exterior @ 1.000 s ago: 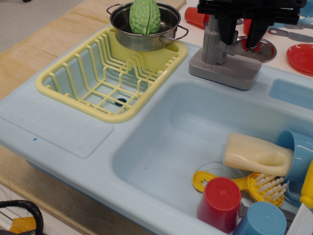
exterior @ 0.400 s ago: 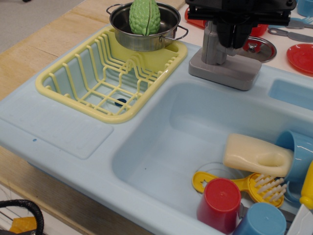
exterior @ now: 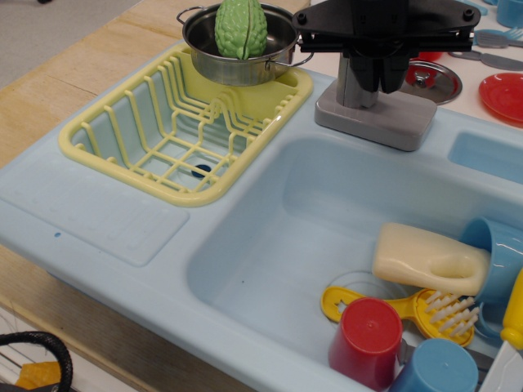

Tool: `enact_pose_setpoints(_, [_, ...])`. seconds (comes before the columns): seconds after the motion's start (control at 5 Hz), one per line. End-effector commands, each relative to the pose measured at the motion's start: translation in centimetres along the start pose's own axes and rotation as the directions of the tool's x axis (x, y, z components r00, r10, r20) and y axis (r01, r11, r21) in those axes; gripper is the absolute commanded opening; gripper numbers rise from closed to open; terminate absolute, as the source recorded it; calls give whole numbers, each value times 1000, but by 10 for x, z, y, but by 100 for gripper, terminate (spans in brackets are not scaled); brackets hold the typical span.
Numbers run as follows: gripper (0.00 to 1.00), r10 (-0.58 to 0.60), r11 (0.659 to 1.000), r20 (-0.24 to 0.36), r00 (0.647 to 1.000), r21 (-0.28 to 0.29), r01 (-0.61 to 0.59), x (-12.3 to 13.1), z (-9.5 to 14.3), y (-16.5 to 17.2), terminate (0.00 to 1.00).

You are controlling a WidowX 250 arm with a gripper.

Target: Turn lever vertical to front

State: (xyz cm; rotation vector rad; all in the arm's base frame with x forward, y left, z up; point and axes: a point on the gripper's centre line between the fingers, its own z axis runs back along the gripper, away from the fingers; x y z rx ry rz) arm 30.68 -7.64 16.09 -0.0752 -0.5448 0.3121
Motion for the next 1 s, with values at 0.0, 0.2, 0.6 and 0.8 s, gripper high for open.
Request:
enact_pose_setpoints(0.0, [0, 81, 997, -30, 996, 15, -81, -17, 0, 23, 0])
enact_pose_setpoints(0.2, [0, 111, 994, -40, 993, 10, -110, -24, -4, 29, 0])
enact_pose_setpoints(0.6, [100, 127, 992, -97, 987, 30, -124, -26, 4, 29, 0])
enact_pose_setpoints(0.8, [100, 127, 992, -97, 987, 30, -124, -26, 4, 29, 100])
